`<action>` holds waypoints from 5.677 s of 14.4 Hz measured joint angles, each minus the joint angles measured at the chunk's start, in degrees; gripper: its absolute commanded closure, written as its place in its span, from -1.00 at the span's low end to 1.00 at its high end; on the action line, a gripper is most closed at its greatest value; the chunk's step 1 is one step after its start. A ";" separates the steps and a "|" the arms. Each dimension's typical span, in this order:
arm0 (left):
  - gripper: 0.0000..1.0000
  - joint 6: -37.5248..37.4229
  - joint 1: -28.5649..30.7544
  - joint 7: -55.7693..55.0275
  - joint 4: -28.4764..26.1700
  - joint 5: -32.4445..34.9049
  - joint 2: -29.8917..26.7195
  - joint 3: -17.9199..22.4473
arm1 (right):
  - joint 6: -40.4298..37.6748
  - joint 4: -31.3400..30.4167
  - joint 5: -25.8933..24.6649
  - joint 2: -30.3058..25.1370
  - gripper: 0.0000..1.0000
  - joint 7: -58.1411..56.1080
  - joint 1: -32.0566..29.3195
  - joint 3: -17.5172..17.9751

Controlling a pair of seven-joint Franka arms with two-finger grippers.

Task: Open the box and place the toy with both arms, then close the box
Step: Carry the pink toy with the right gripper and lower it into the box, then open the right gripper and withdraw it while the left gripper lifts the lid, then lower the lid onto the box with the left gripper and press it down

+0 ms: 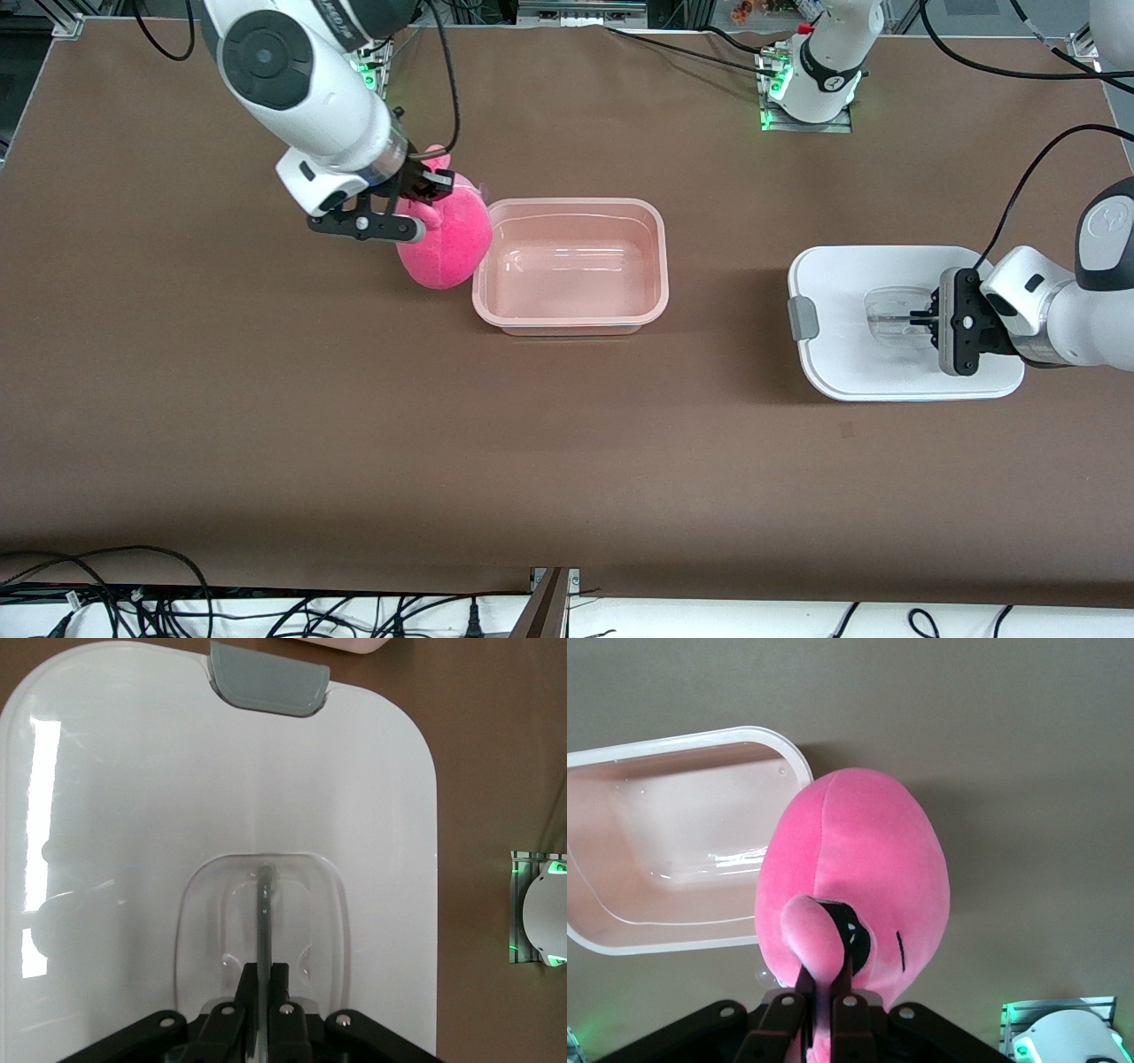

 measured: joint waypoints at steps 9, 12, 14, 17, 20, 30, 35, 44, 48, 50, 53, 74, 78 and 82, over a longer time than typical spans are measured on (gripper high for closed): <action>1.00 -0.03 -0.02 0.00 -0.01 0.00 0.00 0.00 | 2.60 3.46 0.06 6.43 1.00 6.01 3.67 0.03; 1.00 -0.05 -0.03 0.00 -0.02 0.00 0.00 0.00 | 4.82 5.11 0.47 8.25 1.00 8.24 4.55 0.61; 1.00 -0.05 -0.03 0.00 -0.03 0.00 0.01 0.00 | 5.21 8.13 2.33 10.54 1.00 10.37 4.94 0.87; 1.00 -0.06 -0.03 0.01 -0.03 0.00 0.01 0.02 | 5.84 12.72 3.34 14.37 1.00 12.28 5.67 0.95; 1.00 -0.08 -0.03 0.03 -0.03 0.00 0.02 0.02 | 8.14 14.46 3.42 17.46 1.00 13.11 6.55 0.99; 1.00 -0.15 -0.03 0.03 -0.07 0.00 0.03 0.02 | 18.08 18.32 3.52 24.47 -1.00 21.02 9.82 1.08; 1.00 -0.16 0.01 0.05 -0.07 0.00 0.04 0.04 | 19.63 20.31 3.51 25.30 -1.00 21.97 10.61 0.40; 1.00 -0.24 0.03 0.06 -0.08 0.00 0.04 0.06 | 9.23 21.05 2.70 21.65 -1.00 5.48 5.61 -4.27; 1.00 -0.29 -0.25 -0.08 -0.07 -0.01 0.04 -0.08 | 8.39 20.77 2.61 21.30 -1.00 4.88 5.19 -4.32; 1.00 -0.90 -1.81 -2.20 -0.04 -0.04 0.02 -0.52 | 7.33 20.53 2.55 21.30 -1.00 4.12 5.18 -5.24; 1.00 -2.53 -8.07 -10.62 0.03 -0.10 -0.10 -1.04 | 4.03 20.51 2.56 20.92 -1.00 -0.86 5.07 -8.80; 1.00 20.66 -46.99 -46.75 -0.14 -4.94 6.90 2.46 | -13.31 3.44 -0.83 -7.48 -1.00 -26.25 -12.46 -17.69; 1.00 20.95 -46.91 -43.96 -0.17 -4.72 7.55 3.42 | -11.54 2.96 -2.55 -7.04 -1.00 -26.24 -11.66 -17.49; 1.00 24.41 -48.54 -43.81 -0.07 -2.04 9.94 3.40 | -9.00 1.53 -3.72 -7.12 -1.00 -25.60 -9.90 -17.25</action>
